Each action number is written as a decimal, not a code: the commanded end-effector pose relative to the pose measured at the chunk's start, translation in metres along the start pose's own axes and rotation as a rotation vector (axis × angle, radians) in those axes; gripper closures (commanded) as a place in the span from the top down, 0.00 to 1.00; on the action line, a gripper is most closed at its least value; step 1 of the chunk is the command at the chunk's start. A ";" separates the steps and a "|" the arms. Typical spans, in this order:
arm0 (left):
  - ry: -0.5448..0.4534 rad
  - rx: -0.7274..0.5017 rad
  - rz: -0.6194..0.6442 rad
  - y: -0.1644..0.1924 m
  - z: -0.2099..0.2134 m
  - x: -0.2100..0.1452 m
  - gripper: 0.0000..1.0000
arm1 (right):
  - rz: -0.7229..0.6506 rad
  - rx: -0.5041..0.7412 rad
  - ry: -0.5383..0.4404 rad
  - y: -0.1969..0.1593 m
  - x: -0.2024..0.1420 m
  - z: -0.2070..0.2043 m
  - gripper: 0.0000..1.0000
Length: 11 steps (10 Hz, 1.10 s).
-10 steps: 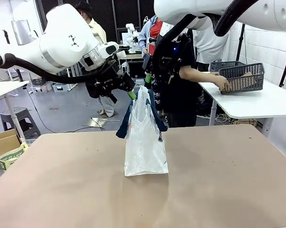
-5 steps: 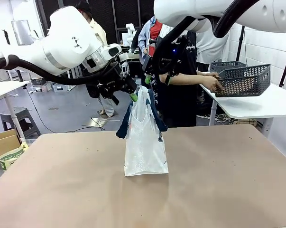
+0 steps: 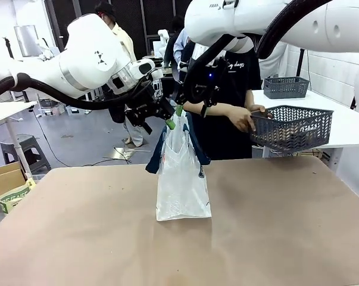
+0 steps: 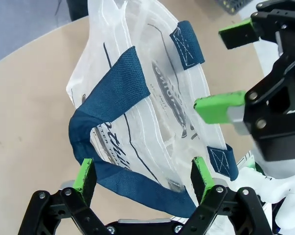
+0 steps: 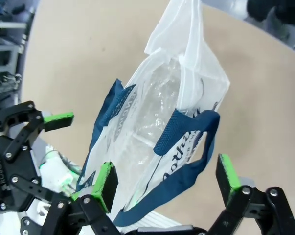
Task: Transfer purchased items from the store into the shopping bag.
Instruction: Open the Reusable shopping bag in the center of the table.
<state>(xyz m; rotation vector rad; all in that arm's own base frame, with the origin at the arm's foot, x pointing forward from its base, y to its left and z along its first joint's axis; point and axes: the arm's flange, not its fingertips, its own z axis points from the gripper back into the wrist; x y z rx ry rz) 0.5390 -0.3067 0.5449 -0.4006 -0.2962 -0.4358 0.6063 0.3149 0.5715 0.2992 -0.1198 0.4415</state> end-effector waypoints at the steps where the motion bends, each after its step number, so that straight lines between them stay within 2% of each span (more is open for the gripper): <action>1: 0.006 -0.029 0.032 0.005 -0.005 -0.001 1.00 | 0.001 0.020 0.049 0.006 0.014 -0.003 1.00; 3: 0.024 -0.028 0.042 0.008 -0.014 -0.001 1.00 | 0.008 0.036 0.095 0.007 0.014 -0.021 1.00; 4: 0.015 0.009 0.036 0.009 -0.019 0.000 0.87 | 0.071 0.036 0.090 0.008 0.011 -0.032 0.91; 5: 0.015 -0.002 0.035 0.008 -0.020 -0.001 0.67 | 0.054 0.050 0.129 0.009 0.011 -0.038 0.72; 8: 0.013 -0.007 0.035 0.007 -0.020 0.000 0.07 | 0.035 0.051 0.128 0.005 0.007 -0.038 0.12; 9: 0.015 -0.007 0.035 0.007 -0.020 0.000 0.00 | 0.033 0.050 0.130 0.004 0.006 -0.037 0.00; 11: 0.022 0.010 0.041 0.007 -0.021 0.000 0.00 | 0.041 0.052 0.145 0.004 0.000 -0.036 0.00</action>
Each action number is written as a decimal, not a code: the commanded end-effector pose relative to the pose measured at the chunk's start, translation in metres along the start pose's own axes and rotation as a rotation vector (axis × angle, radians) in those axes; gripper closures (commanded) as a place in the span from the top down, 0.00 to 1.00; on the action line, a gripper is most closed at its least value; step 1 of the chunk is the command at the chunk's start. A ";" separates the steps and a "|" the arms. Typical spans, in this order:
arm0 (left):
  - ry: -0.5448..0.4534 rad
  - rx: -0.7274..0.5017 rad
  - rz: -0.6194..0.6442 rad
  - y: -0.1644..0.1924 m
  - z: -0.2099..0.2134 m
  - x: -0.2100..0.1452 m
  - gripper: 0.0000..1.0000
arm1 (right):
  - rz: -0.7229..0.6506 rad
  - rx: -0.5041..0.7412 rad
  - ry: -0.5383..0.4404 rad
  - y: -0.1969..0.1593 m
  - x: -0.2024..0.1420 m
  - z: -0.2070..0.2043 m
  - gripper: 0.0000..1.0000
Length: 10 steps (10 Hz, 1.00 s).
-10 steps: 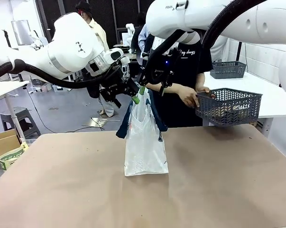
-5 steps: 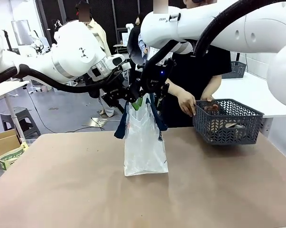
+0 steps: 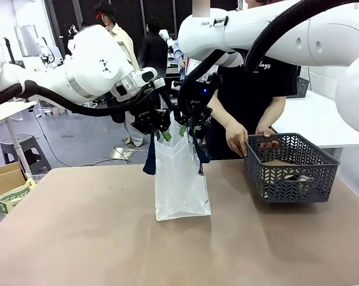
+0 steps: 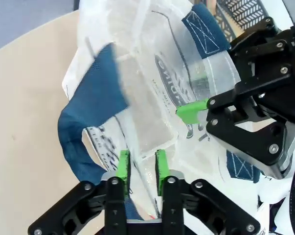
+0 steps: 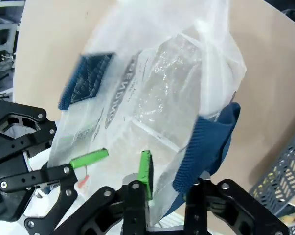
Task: Transfer purchased items from the store into the shopping bag.
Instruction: Open the Reusable shopping bag in the center of the table.
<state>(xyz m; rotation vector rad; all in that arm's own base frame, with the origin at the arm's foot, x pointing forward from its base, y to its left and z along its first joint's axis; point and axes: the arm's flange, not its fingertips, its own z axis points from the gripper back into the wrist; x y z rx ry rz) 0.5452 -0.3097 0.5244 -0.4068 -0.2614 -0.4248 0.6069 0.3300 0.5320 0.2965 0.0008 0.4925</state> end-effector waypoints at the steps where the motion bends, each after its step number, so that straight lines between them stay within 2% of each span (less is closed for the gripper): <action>1: -0.010 0.028 0.022 0.000 0.000 0.001 0.00 | 0.015 0.024 0.034 0.001 -0.005 0.007 0.00; 3: -0.023 0.060 0.043 0.005 0.004 -0.006 0.00 | 0.067 -0.016 0.091 -0.003 -0.022 0.012 0.00; 6: -0.041 0.123 0.096 0.023 0.014 -0.023 0.00 | 0.056 -0.078 0.109 -0.022 -0.047 0.024 0.00; 8: -0.062 0.192 0.119 0.029 0.022 -0.031 0.00 | 0.106 -0.146 0.102 -0.035 -0.062 0.030 0.00; 10: -0.074 0.219 0.100 0.035 0.032 -0.040 0.00 | 0.140 -0.164 0.077 -0.044 -0.075 0.030 0.00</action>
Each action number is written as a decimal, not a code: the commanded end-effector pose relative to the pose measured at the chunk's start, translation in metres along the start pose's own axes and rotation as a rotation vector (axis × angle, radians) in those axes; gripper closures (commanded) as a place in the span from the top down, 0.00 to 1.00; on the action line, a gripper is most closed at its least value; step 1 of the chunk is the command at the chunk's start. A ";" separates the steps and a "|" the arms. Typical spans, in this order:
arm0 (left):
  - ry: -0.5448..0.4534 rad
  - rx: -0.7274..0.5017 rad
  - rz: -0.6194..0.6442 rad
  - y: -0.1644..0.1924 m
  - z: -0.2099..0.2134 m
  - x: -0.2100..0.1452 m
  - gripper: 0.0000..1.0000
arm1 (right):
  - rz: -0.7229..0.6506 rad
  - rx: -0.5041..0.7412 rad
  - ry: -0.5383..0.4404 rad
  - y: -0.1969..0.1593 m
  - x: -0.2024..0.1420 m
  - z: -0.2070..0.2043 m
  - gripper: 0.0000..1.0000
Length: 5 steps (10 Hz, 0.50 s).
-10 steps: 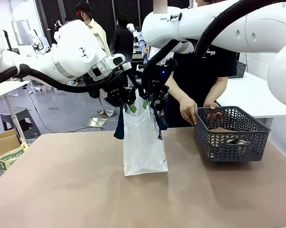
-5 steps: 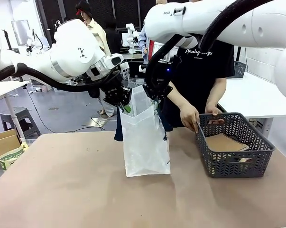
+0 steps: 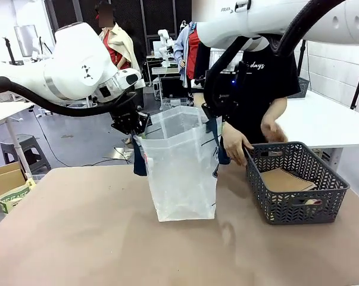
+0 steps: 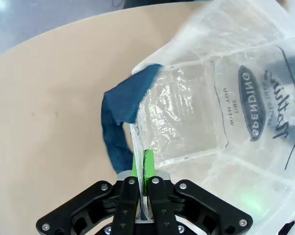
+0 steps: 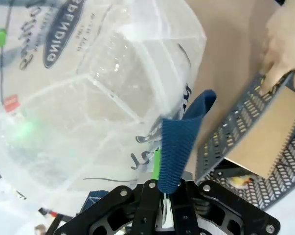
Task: Transfer purchased items from the store into the shopping bag.
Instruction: Open the Reusable shopping bag in the center of the table.
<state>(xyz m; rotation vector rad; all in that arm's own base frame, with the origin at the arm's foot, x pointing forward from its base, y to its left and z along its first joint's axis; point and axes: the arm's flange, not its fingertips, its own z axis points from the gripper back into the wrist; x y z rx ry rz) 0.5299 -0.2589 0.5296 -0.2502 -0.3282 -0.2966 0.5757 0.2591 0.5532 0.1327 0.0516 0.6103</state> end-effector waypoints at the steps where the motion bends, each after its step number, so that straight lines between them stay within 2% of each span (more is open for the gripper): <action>1: -0.032 0.053 -0.008 0.004 0.006 -0.011 0.00 | 0.038 -0.061 -0.050 -0.003 -0.019 -0.011 0.00; 5: 0.006 0.101 -0.124 0.005 0.003 -0.001 0.00 | 0.029 -0.093 -0.096 -0.011 -0.030 -0.017 0.00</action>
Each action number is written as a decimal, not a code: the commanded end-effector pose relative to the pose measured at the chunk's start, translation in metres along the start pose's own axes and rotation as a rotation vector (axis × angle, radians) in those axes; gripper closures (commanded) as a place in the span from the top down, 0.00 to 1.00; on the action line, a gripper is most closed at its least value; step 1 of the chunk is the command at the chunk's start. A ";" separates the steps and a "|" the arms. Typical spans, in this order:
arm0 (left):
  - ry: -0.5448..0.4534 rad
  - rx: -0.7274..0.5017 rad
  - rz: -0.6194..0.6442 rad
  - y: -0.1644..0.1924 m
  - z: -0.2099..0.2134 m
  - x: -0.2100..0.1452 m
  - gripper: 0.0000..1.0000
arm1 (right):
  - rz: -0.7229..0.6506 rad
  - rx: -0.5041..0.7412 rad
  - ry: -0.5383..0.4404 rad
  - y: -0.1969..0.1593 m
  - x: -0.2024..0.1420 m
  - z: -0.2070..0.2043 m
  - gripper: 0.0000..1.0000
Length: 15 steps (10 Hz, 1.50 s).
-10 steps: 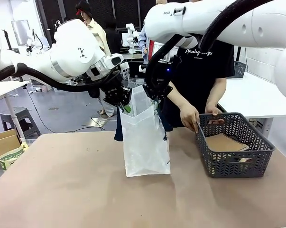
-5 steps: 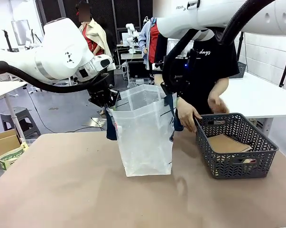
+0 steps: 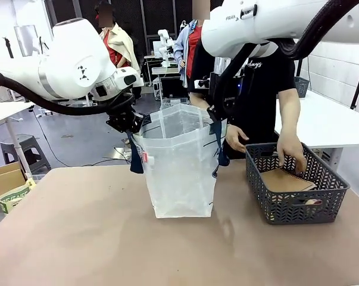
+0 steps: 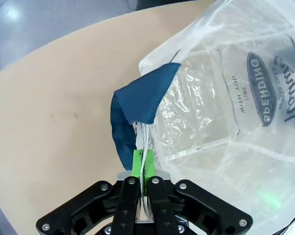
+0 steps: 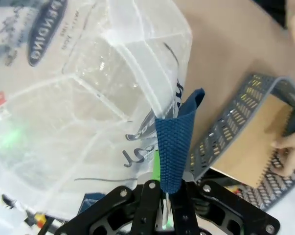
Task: Transfer purchased items from the store into the shopping bag.
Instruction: Open the Reusable shopping bag in the center of the table.
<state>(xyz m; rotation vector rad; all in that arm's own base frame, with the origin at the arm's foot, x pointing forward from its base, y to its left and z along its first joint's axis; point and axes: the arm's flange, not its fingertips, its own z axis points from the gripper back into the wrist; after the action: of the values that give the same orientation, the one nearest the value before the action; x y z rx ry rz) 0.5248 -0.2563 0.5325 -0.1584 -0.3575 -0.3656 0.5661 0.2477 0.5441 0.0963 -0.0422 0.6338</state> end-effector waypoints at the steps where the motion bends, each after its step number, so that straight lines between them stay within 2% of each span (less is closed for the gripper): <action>1: 0.021 0.020 -0.063 0.008 -0.004 0.002 0.00 | -0.014 -0.048 -0.050 -0.007 -0.020 -0.007 0.00; 8: -0.040 -0.030 -0.216 0.017 -0.004 0.004 0.00 | 0.006 -0.083 -0.103 -0.008 -0.022 -0.013 0.00; 11: -0.021 -0.053 -0.220 0.016 -0.006 0.005 0.00 | 0.008 -0.081 -0.104 -0.008 -0.023 -0.013 0.00; 12: -0.024 -0.005 -0.205 0.008 -0.003 0.004 0.00 | 0.029 -0.067 -0.114 -0.005 -0.021 -0.012 0.00; 13: -0.024 -0.005 -0.205 0.008 -0.003 0.004 0.00 | -0.012 -0.050 -0.085 -0.007 -0.014 -0.008 0.00; 15: -0.024 -0.005 -0.205 0.008 -0.003 0.004 0.00 | -0.012 -0.050 -0.085 -0.007 -0.014 -0.008 0.00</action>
<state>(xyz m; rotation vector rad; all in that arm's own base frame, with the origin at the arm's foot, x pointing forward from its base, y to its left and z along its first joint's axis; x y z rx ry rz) 0.5328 -0.2526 0.5305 -0.1401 -0.3969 -0.5721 0.5582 0.2360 0.5345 0.0752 -0.1394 0.6210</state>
